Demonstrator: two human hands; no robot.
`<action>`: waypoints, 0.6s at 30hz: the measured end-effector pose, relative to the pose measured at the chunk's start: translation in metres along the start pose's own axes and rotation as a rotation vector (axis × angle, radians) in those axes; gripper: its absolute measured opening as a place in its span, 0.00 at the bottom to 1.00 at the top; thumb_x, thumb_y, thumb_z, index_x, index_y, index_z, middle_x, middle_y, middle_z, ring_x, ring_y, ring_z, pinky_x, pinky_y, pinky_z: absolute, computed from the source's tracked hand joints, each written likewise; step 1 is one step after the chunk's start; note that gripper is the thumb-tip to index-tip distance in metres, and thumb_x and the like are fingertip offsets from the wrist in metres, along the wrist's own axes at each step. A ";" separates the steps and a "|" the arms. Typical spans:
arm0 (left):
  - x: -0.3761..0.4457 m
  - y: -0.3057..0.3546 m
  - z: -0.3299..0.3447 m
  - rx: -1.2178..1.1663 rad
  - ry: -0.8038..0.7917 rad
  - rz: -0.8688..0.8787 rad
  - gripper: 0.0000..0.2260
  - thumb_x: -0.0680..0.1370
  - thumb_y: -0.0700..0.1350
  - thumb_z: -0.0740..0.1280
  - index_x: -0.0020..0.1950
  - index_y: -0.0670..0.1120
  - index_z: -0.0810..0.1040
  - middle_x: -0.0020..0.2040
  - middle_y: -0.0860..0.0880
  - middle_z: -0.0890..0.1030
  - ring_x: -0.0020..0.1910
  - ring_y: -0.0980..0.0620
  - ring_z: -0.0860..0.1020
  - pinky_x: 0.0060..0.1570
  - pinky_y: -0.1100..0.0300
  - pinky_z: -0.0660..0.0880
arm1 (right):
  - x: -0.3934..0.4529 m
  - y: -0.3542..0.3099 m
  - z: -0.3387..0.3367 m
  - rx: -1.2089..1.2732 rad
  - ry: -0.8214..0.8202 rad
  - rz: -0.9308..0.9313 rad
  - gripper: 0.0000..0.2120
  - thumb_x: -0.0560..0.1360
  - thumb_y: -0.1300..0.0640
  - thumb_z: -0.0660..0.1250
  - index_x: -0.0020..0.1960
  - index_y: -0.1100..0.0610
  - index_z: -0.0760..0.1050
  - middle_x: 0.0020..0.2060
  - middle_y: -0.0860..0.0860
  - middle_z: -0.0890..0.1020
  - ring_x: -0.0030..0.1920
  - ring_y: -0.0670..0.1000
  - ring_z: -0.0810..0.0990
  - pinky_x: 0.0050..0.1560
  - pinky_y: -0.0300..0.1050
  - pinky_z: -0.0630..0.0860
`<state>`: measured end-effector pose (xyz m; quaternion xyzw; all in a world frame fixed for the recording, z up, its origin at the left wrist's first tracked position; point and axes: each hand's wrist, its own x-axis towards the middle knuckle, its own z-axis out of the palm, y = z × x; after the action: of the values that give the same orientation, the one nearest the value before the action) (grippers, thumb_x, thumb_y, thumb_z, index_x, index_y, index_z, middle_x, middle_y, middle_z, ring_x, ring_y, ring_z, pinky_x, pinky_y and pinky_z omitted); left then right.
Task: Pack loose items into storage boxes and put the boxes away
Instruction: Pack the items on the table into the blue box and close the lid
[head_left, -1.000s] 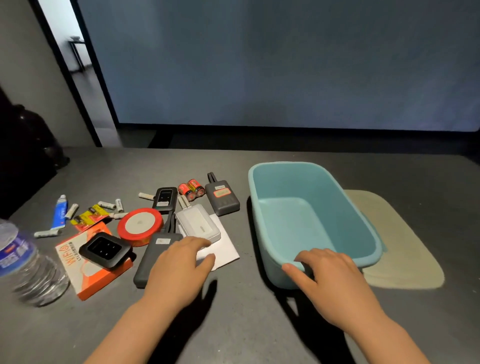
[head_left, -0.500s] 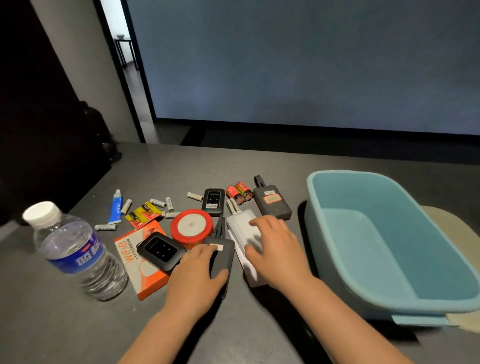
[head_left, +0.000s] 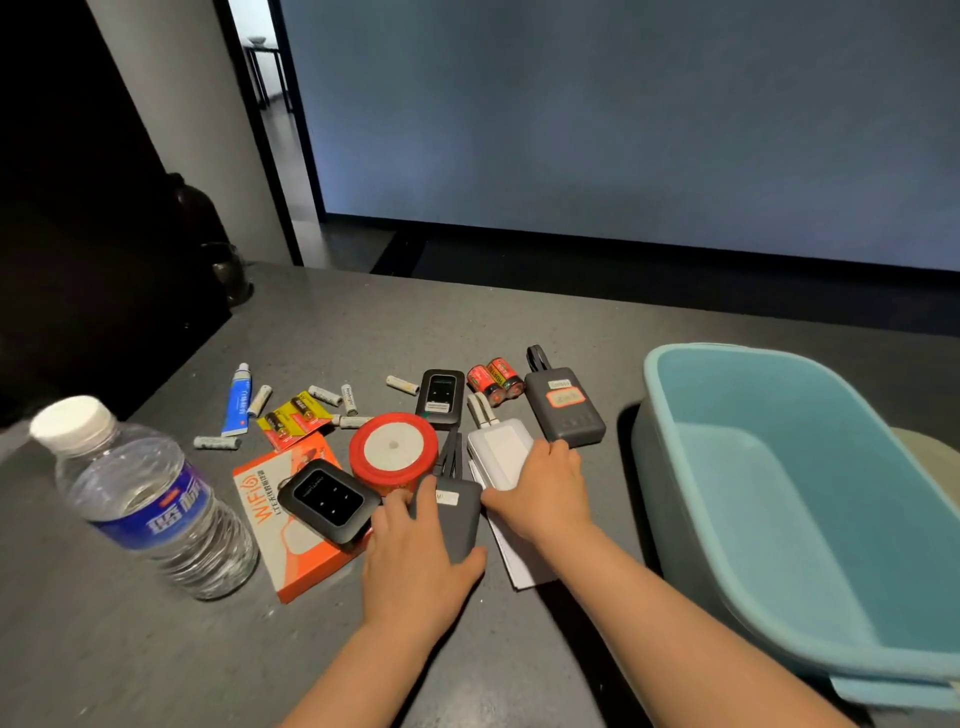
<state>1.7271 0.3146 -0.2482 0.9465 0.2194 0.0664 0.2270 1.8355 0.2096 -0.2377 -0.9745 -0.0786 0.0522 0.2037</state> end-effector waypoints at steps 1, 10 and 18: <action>0.001 0.000 0.001 -0.010 0.001 -0.003 0.39 0.69 0.62 0.66 0.74 0.54 0.53 0.62 0.49 0.64 0.62 0.49 0.64 0.59 0.56 0.69 | 0.001 0.000 -0.002 0.004 -0.012 0.010 0.33 0.66 0.42 0.72 0.62 0.60 0.67 0.59 0.56 0.70 0.63 0.57 0.66 0.61 0.47 0.67; -0.001 -0.002 -0.007 -0.281 -0.024 0.017 0.37 0.69 0.54 0.71 0.75 0.53 0.59 0.61 0.51 0.65 0.61 0.53 0.62 0.59 0.58 0.65 | -0.027 0.011 -0.011 0.126 0.075 0.027 0.32 0.64 0.41 0.73 0.60 0.57 0.69 0.56 0.54 0.71 0.59 0.54 0.66 0.56 0.47 0.69; -0.002 0.026 -0.056 -0.389 0.034 0.155 0.36 0.71 0.54 0.71 0.75 0.55 0.58 0.64 0.51 0.65 0.65 0.53 0.59 0.62 0.55 0.64 | -0.074 0.002 -0.082 0.259 0.304 -0.072 0.32 0.60 0.41 0.73 0.59 0.52 0.69 0.50 0.47 0.68 0.56 0.51 0.66 0.53 0.42 0.67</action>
<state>1.7232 0.3153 -0.1869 0.8977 0.1329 0.1406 0.3958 1.7744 0.1630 -0.1586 -0.9335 -0.0742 -0.0931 0.3384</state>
